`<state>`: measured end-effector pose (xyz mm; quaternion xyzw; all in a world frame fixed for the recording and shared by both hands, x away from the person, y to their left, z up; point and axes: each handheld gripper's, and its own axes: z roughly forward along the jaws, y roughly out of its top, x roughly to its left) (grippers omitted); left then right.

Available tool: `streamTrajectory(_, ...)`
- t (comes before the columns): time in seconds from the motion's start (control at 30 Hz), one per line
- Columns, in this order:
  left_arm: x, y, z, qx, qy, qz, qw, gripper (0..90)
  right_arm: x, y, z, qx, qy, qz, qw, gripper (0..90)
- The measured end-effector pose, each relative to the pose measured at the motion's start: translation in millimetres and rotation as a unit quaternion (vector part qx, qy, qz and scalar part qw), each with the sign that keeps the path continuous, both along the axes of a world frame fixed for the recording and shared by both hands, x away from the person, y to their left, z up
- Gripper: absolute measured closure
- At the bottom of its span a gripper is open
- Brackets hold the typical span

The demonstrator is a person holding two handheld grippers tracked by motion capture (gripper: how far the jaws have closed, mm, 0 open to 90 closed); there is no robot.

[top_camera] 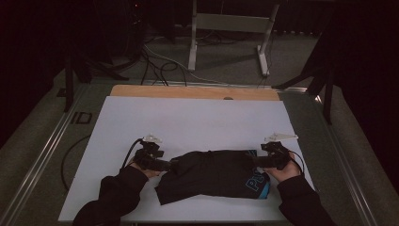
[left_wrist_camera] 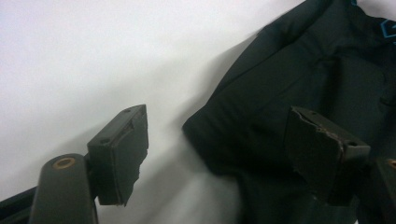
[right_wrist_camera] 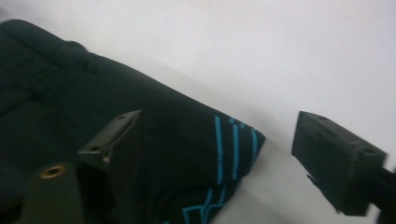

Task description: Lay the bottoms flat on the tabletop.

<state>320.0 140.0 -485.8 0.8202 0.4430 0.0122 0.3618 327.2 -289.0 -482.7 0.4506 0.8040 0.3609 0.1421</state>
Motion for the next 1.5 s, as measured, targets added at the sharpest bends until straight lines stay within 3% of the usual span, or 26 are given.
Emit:
streamTrajectory(0.1,2.6,3.8,-9.4,-0.006,0.01,-0.003,0.9999,32.5,4.0,-4.5,-9.7,0.002,0.009,-0.004,0.9999,24.7)
streamTrajectory(0.2,4.2,3.9,-18.9,0.012,-0.004,-0.012,0.9998,34.7,7.9,-8.0,-19.1,0.003,0.024,-0.007,0.9997,30.3)
streamTrajectory(0.27,5.8,4.8,-25.5,0.0,0.002,-0.02,0.9998,35.5,9.8,-9.1,-25.2,0.001,0.034,-0.01,0.9994,38.0)
streamTrajectory(0.37,5.4,4.4,-28.7,-0.007,-0.006,-0.026,0.9996,42.3,10.7,-10.1,-30.8,0.006,0.045,-0.004,0.999,47.4)
streamTrajectory(0.47,2.8,-0.3,-29.3,0.002,-0.015,-0.047,0.9988,53.4,10.3,-9.9,-31.8,0.008,0.042,-0.001,0.9991,60.6)
streamTrajectory(0.6,0.1,-6.6,-29.3,0.017,-0.026,-0.048,0.9984,69.7,8.7,-8.8,-29.8,0.002,0.034,-0.009,0.9994,73.5)
streamTrajectory(0.73,0.3,-1.9,-26.7,-0.001,-0.029,-0.04,0.9988,90.0,7.4,-11.1,-25.3,-0.002,0.022,-0.01,0.9997,79.7)
streamTrajectory(0.87,1.3,1.6,-23.3,0.003,-0.032,-0.036,0.9988,90.0,5.9,-12.6,-22.3,0.0,0.019,-0.012,0.9998,80.7)
streamTrajectory(0.97,2.7,2.2,-23.6,-0.014,-0.021,-0.024,0.9994,90.0,5.5,-11.4,-22.7,-0.007,0.021,-0.011,0.9997,80.8)
streamTrajectory(1.0,3.9,2.4,-23.8,-0.021,-0.016,-0.016,0.9995,84.4,5.2,-10.6,-22.8,-0.009,0.018,-0.01,0.9997,80.9)
streamTrajectory(1.03,6.4,2.3,-24.7,-0.026,-0.003,-0.013,0.9996,67.3,4.8,-9.8,-22.5,-0.01,0.02,-0.011,0.9997,80.8)
streamTrajectory(1.07,7.5,1.0,-25.7,-0.018,-0.001,-0.007,0.9998,57.9,4.6,-9.1,-22.2,-0.012,0.019,-0.01,0.9997,80.8)
streamTrajectory(1.1,8.2,0.0,-26.2,-0.012,-0.004,-0.003,0.9999,55.5,4.5,-8.3,-21.7,-0.013,0.018,-0.011,0.9997,80.8)
streamTrajectory(1.3,14.3,-11.3,-27.7,-0.014,0.02,-0.01,0.9996,52.1,4.7,-7.7,-21.9,-0.016,0.018,-0.009,0.9997,80.8)
streamTrajectory(1.4,14.5,-18.2,-26.2,0.011,0.017,-0.017,0.9997,54.0,4.5,-7.1,-21.5,-0.019,0.019,-0.01,0.9996,80.9)
streamTrajectory(1.5,11.6,-24.6,-25.1,0.042,0.002,-0.016,0.999,61.2,4.3,-6.3,-20.9,-0.02,0.018,-0.009,0.9996,80.8)
